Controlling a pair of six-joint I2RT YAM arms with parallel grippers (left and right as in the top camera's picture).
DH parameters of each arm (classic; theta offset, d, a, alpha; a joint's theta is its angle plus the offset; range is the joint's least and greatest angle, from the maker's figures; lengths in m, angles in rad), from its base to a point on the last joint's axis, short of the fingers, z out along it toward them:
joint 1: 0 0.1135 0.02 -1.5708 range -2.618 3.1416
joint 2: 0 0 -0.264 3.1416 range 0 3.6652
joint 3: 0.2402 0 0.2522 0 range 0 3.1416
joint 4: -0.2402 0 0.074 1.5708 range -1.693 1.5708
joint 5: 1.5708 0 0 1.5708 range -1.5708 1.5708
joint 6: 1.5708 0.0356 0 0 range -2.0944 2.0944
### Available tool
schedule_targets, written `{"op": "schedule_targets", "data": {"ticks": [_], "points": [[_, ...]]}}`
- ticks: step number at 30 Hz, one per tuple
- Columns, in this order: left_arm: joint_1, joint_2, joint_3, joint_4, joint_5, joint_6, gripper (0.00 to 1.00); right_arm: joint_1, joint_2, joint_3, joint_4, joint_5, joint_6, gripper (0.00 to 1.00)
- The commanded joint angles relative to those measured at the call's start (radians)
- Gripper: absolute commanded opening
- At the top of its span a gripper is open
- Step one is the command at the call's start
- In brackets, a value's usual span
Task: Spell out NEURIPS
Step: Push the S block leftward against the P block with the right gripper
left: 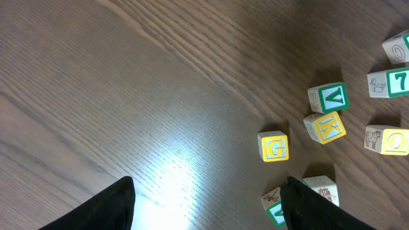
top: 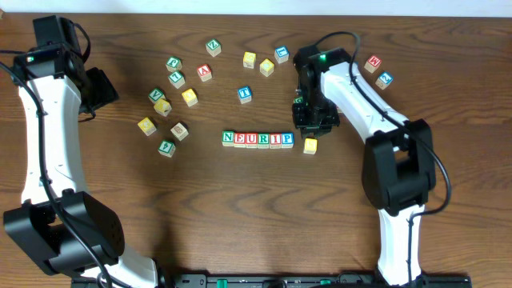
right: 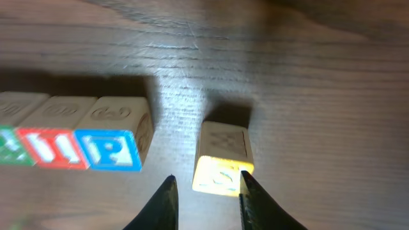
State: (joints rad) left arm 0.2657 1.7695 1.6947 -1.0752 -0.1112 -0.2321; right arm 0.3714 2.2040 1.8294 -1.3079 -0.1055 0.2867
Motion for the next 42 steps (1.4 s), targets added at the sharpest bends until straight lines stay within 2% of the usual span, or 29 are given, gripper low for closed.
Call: {"op": "schedule_targets", "data": {"ticks": [1, 14, 23, 31, 42], "points": [[0.002, 0.004, 0.011, -0.005, -0.013, 0.002, 0.72, -0.018, -0.103, 0.027, -0.002, 0.018, -0.014, 0.27], [0.002, 0.003, 0.011, -0.005, -0.013, 0.002, 0.72, -0.091, -0.157, 0.027, -0.042, 0.018, -0.015, 0.27], [0.002, 0.004, 0.011, -0.005, -0.013, 0.002, 0.72, -0.095, -0.156, -0.012, 0.032, 0.024, -0.015, 0.31], [0.002, 0.004, 0.011, -0.005, -0.013, 0.002, 0.72, -0.095, -0.156, -0.133, 0.150, 0.024, -0.010, 0.30], [0.002, 0.004, 0.011, -0.005, -0.013, 0.002, 0.72, -0.095, -0.156, -0.313, 0.154, 0.016, 0.067, 0.27]]}}
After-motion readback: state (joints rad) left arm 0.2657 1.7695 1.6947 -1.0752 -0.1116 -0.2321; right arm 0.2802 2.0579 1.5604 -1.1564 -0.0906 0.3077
